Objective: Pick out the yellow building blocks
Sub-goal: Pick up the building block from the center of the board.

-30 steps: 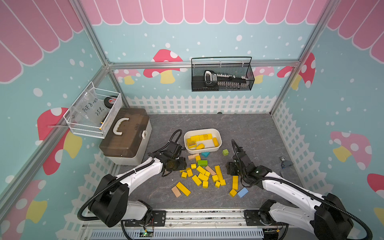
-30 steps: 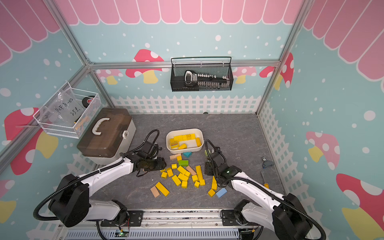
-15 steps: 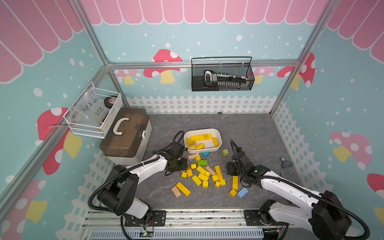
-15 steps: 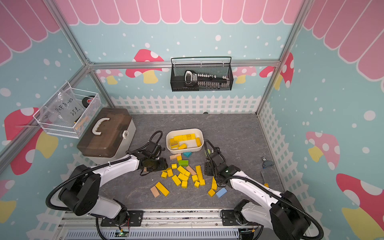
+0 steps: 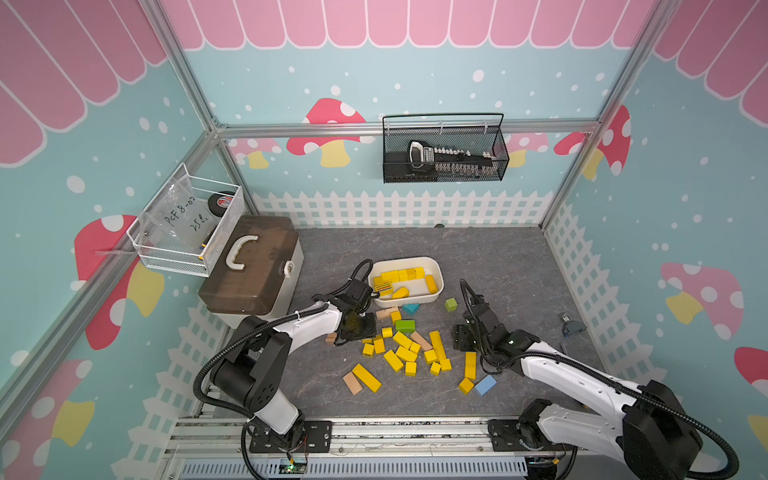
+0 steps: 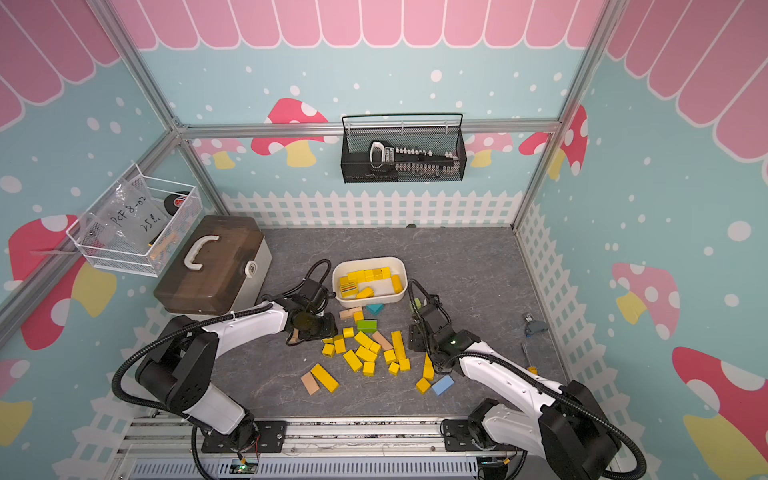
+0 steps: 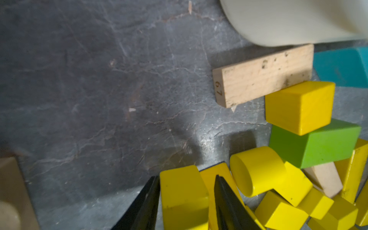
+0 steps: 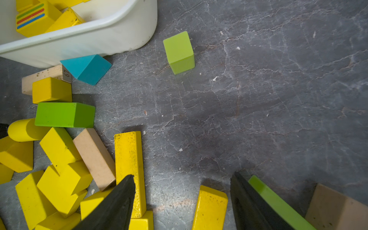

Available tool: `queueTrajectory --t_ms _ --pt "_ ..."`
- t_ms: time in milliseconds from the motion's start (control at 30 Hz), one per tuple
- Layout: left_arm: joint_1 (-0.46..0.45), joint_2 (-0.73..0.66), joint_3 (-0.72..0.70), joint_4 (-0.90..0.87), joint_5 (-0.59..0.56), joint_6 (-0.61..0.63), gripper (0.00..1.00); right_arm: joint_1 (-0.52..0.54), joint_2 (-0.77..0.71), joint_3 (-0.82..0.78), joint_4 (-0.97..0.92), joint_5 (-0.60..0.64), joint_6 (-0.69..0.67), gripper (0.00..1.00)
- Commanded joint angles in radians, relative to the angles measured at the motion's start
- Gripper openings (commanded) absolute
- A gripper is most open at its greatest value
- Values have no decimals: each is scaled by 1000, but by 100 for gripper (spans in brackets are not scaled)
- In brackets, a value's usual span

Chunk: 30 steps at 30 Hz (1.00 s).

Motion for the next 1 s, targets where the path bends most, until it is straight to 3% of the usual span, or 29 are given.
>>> queueTrajectory --t_ms 0,200,967 --pt "4 7 17 -3 14 3 43 -3 0 7 5 1 18 75" --pt "4 7 14 2 17 1 37 -3 -7 3 5 3 18 75" --pt "4 -95 -41 45 15 -2 31 -3 -28 -8 4 7 21 75"
